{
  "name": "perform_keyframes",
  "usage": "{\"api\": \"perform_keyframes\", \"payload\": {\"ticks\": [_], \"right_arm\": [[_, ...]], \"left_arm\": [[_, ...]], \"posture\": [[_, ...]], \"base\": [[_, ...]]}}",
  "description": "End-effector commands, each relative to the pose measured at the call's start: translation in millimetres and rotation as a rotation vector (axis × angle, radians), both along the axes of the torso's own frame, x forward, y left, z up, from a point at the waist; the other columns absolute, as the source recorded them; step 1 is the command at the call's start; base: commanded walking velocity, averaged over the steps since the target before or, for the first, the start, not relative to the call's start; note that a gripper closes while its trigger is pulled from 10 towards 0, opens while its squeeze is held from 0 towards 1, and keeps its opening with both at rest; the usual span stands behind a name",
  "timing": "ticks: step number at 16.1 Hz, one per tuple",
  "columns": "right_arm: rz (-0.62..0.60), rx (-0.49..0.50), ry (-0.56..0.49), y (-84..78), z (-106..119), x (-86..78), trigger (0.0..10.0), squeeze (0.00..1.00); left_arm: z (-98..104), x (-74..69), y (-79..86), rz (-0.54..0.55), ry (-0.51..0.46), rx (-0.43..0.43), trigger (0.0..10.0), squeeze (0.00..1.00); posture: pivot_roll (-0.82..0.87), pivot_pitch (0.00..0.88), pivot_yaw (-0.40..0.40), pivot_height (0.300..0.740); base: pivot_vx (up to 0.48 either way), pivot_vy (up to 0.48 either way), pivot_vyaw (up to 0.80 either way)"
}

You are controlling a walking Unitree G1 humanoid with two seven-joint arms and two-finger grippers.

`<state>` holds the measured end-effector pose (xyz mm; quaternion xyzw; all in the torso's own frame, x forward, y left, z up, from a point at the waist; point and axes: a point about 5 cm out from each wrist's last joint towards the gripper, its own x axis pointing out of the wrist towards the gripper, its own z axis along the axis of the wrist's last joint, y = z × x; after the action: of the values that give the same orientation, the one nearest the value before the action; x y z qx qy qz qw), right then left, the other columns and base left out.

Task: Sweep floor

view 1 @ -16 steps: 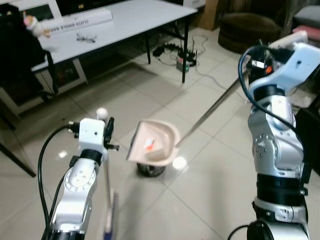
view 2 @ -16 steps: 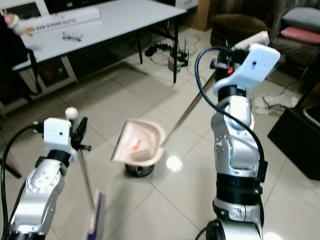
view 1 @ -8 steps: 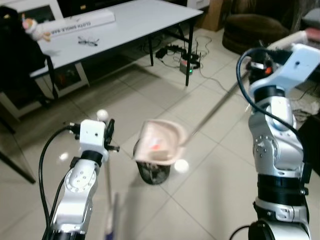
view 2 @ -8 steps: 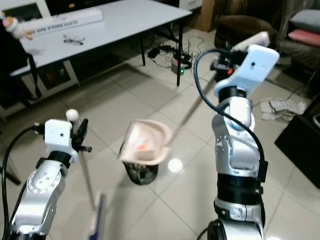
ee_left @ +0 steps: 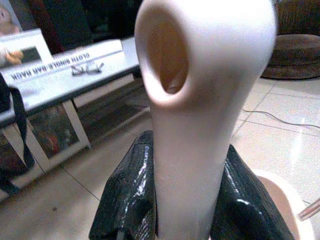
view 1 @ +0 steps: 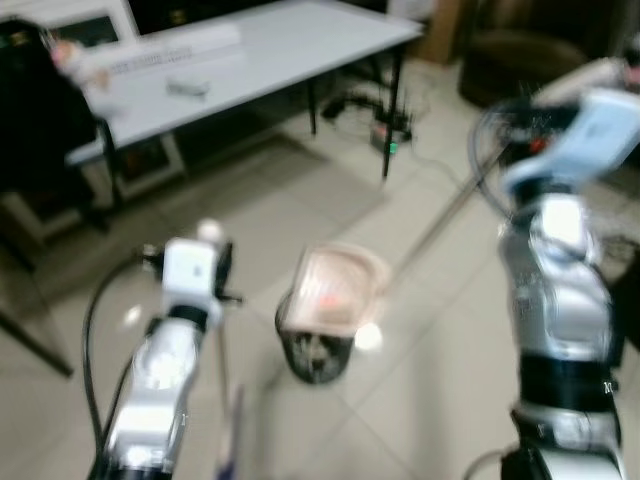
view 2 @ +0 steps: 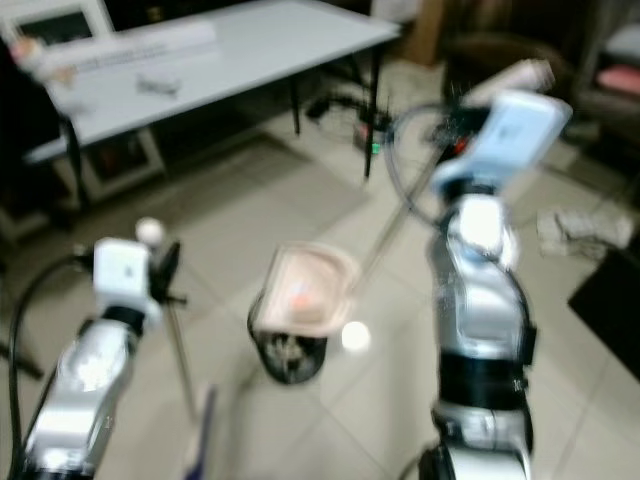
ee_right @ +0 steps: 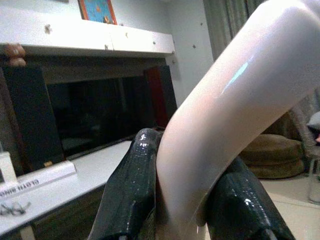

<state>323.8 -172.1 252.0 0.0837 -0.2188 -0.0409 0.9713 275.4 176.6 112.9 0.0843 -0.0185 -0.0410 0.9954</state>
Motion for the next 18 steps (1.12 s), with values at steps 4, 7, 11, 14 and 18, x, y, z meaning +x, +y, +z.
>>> {"api": "perform_keyframes", "payload": {"ticks": [4, 7, 11, 14, 18], "right_arm": [[-0.035, -0.057, -0.129, -6.2, 18, -8.8, 10.0, 0.0], [-0.02, -0.097, -0.14, -2.8, 16, -10.1, 10.0, 0.0], [-0.021, -0.122, -0.129, -3.5, 7, -10.7, 10.0, 0.0], [-0.023, -0.126, -0.129, -3.0, 4, -10.5, 10.0, 0.0], [-0.017, -0.139, -0.127, -2.0, 2, -10.9, 10.0, 0.0]], "left_arm": [[9, 2.3, -6.7, -0.022, -0.039, 0.005, 10.0, 0.0], [9, 2.7, -6.5, -0.022, -0.039, 0.006, 10.0, 0.0], [8, 3.7, -8.0, -0.023, -0.032, -0.008, 10.0, 0.0], [6, 3.8, -8.1, -0.024, -0.018, -0.017, 10.0, 0.0], [6, 4.0, -8.0, -0.024, -0.015, -0.012, 10.0, 0.0]], "posture": [[-0.04, 0.021, 0.065, 0.74], [-0.04, 0.021, 0.066, 0.74], [-0.04, 0.013, 0.067, 0.74], [-0.04, 0.009, 0.068, 0.74], [-0.04, 0.003, 0.068, 0.74]], "base": [[0.413, 0.0, 0.0], [0.415, 0.0, 0.0], [0.408, 0.0, 0.0], [0.0, 0.0, 0.0], [0.0, 0.0, 0.0]]}}
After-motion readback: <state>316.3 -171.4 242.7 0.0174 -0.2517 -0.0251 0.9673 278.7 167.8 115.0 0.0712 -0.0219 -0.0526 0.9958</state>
